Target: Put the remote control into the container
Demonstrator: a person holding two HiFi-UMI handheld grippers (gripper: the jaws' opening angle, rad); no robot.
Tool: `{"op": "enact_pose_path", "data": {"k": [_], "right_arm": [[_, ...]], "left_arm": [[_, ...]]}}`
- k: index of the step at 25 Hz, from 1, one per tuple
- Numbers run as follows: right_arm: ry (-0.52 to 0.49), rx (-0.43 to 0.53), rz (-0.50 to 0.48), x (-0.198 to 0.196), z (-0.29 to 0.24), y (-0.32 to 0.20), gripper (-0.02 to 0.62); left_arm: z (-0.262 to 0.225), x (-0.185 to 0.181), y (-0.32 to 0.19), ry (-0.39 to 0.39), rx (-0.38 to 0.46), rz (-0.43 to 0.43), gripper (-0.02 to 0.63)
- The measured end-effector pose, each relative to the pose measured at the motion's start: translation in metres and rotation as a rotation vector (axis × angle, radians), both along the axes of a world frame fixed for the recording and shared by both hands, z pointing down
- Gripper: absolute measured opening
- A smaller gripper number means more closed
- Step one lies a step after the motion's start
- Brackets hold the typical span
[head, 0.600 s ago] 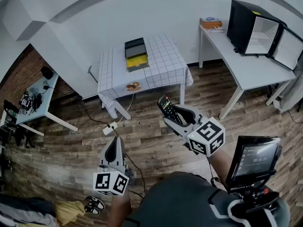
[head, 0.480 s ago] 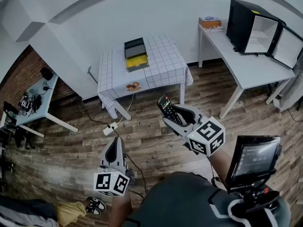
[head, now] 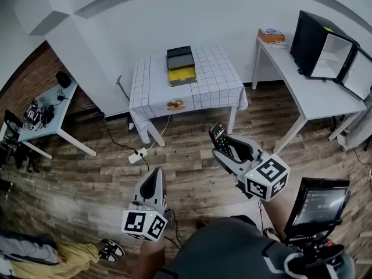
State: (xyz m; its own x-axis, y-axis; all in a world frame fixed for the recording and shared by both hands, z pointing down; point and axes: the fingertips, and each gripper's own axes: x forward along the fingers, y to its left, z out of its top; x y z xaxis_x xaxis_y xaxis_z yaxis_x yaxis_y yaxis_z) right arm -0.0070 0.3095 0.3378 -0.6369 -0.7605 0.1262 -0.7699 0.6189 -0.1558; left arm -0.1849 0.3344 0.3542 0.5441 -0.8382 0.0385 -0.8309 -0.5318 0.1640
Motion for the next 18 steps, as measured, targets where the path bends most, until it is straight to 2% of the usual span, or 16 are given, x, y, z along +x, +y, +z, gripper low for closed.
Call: {"op": "enact_pose_path", "data": {"k": [3,10,18], "right_arm": [[0.009,-0.015,0.019,-0.009,0.006,-0.004,0.21],[0.018,-0.034,0.043,-0.012,0.009,-0.028,0.21],[-0.013,-0.029,0.016,0.018,0.012,-0.121,0.21]], "left_arm": [[0.006,-0.01,-0.009,0.011,-0.011,0.023,0.009],[0.012,-0.004,-0.039,0.017,-0.021,0.095,0.009],[0.005,0.021,-0.129,-0.013,-0.01,0.063,0.009]]}}
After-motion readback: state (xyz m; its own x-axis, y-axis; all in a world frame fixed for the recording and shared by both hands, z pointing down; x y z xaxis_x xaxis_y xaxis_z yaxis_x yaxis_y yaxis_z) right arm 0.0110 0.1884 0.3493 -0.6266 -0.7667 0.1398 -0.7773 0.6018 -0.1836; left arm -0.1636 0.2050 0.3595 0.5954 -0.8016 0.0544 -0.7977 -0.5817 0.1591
